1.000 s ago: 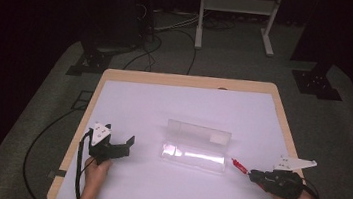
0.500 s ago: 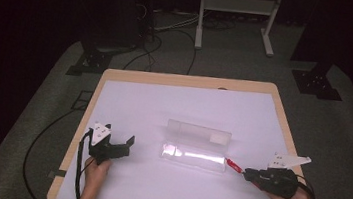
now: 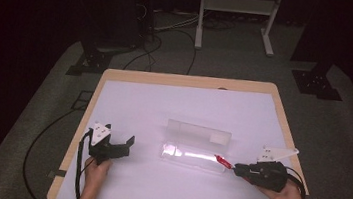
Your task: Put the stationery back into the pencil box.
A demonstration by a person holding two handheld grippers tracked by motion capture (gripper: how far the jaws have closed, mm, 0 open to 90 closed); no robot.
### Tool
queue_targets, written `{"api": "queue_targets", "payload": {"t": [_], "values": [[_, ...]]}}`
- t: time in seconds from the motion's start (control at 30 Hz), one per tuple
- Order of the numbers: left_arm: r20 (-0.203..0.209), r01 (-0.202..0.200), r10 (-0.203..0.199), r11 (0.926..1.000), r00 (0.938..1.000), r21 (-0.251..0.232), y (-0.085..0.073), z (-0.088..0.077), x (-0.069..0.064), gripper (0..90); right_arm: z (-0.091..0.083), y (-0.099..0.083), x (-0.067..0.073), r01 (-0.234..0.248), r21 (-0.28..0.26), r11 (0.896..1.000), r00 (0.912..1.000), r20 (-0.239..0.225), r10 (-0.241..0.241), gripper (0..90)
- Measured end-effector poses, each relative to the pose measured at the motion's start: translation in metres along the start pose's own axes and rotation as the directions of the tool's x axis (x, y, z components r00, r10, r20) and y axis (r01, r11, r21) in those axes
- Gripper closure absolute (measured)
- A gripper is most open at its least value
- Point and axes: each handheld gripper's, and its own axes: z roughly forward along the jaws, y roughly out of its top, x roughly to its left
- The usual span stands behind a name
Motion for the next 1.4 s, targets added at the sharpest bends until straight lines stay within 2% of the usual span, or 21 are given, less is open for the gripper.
{"api": "queue_targets", "payload": {"t": [0.57,1.0,1.4], "values": [[0.0,0.0,0.0,1.0,1.0,0.001,0.0,0.0,0.0,0.0,0.017,0.027,-0.004,0.044,-0.002,0.999,0.9983,-0.038,-0.044,79.0],[0.001,-0.002,0.002,1.0,1.0,0.001,0.0,0.0,0.0,0.0,0.036,0.053,-0.003,0.102,0.013,0.995,0.9923,-0.071,-0.101,79.0],[0.002,-0.002,0.002,1.0,1.0,0.0,0.0,0.0,0.0,0.0,0.052,0.062,-0.008,0.13,0.045,0.991,0.9882,-0.087,-0.125,79.0]]}}
